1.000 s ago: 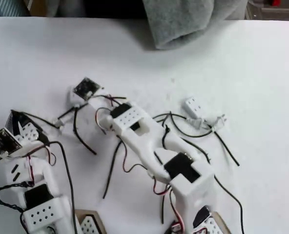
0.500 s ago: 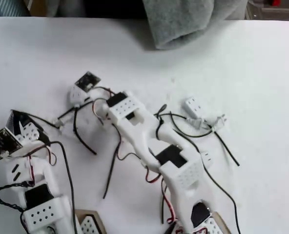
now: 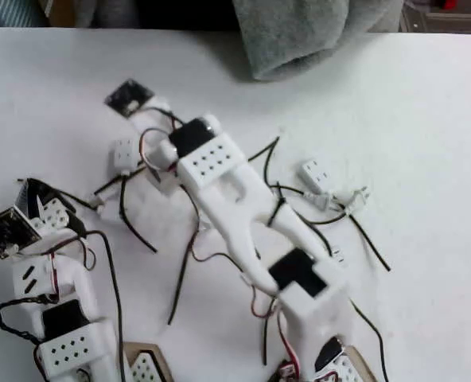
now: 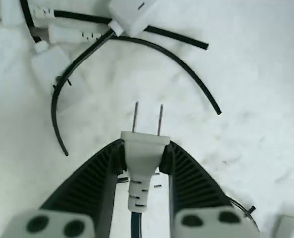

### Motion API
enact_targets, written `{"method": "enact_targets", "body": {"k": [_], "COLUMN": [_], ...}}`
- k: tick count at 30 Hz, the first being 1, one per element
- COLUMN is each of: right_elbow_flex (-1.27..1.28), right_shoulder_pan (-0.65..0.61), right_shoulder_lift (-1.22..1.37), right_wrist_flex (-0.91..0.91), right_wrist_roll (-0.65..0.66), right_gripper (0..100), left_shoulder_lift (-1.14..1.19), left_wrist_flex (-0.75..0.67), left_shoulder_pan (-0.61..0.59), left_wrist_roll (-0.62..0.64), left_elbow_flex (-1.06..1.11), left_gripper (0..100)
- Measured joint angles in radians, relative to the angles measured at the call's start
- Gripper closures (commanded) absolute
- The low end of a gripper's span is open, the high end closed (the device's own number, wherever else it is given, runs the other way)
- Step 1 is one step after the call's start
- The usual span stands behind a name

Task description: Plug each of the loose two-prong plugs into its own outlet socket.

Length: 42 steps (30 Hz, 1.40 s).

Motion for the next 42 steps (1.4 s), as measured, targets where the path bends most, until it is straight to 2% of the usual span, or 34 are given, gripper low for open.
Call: {"method": "enact_targets", "body": {"k": [7,12,20,25,32,38,42], "right_elbow_flex": [-0.068,-0.068,-0.038,0.193,0.707,1.019,1.143], "right_shoulder_pan": [0.002,-0.002,-0.002,-0.005,-0.003,-0.005,-0.005], "right_shoulder_lift": [-0.287,-0.486,-0.818,-1.046,-1.404,-1.54,-1.551], "right_wrist_flex": [0.153,0.236,0.279,0.249,0.04,-0.086,-0.173], "right_wrist_roll": [0.0,0.0,0.069,0.106,0.216,0.259,0.262], "right_gripper": [98.0,98.0,98.0,98.0,98.0,98.0,98.0], "left_shoulder_lift": [0.0,0.0,0.0,0.0,0.0,0.0,0.0], "left_wrist_flex": [0.0,-0.009,-0.063,-0.137,-0.347,-0.45,-0.476], "left_shoulder_pan": [0.006,0.057,0.127,0.204,0.356,0.539,0.624], "left_wrist_roll": [0.0,0.0,0.0,0.0,0.0,-0.149,-0.18], "left_elbow_flex": [0.0,0.0,0.0,0.0,0.0,0.0,-0.017], "left_gripper": [98,98,98,98,98,98,98]}}
